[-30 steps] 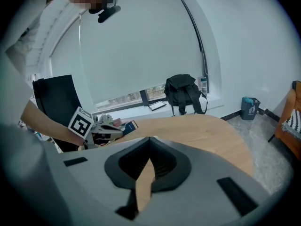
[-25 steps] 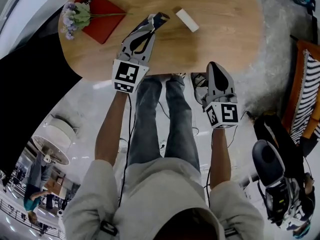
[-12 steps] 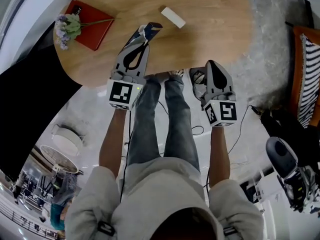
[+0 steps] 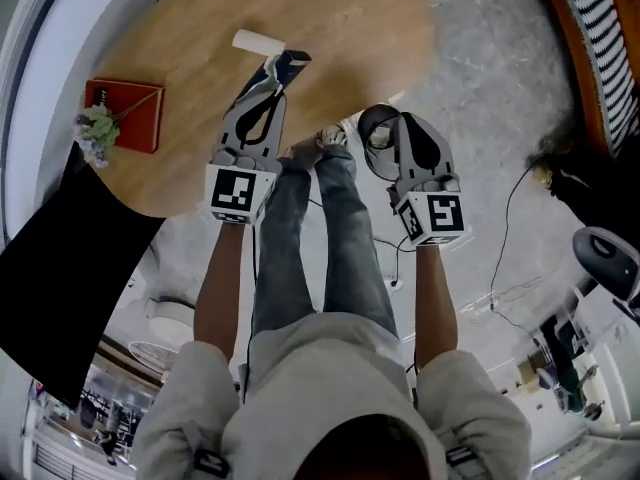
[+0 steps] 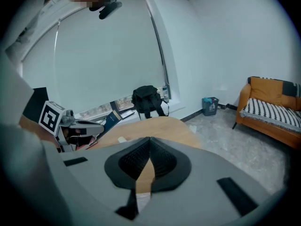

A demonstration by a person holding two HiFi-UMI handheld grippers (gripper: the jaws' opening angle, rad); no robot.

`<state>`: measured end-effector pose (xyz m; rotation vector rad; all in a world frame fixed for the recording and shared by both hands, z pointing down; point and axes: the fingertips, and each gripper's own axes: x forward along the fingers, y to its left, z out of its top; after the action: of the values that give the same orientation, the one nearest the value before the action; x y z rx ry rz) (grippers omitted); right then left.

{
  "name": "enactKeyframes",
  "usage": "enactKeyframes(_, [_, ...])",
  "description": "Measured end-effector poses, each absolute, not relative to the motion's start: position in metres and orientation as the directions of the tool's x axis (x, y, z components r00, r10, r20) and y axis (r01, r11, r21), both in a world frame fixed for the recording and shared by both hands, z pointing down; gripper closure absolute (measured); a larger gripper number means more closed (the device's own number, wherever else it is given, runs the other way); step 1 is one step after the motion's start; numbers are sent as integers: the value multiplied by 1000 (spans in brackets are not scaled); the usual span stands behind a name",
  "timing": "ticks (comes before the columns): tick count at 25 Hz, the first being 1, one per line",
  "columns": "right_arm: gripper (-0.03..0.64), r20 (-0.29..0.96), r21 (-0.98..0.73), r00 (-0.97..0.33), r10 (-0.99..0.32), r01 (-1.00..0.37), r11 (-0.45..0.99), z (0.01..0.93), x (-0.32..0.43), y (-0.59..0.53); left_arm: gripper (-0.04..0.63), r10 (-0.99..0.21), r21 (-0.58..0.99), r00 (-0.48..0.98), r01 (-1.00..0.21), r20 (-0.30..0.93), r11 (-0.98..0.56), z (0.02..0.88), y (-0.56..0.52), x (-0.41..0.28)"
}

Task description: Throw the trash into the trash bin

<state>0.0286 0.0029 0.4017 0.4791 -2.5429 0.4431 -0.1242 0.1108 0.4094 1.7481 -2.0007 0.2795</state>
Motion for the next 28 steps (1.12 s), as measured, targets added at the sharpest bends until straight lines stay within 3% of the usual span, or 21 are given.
enactKeyframes(6, [588,541,-201,-717,-439,-617,760,397,119,-30,577,-872,162,134,-985,471,-63,410,49,-51])
enactKeyframes(12, [588,554,-175,-624,-551,-734,656,407,196,-41,577,-832,192,295,-954,469,-230,424,13,16])
enactKeyframes(18, [588,559,-160,-470,-683,-869,468,408,275,-23,577,-720,236,500,-865,482,-442,442,-5,93])
enactKeyframes(28, [588,584,-162,-276,-764,-961,224,420,362,20,577,-498,293,697,-690,515,-662,475,1,207])
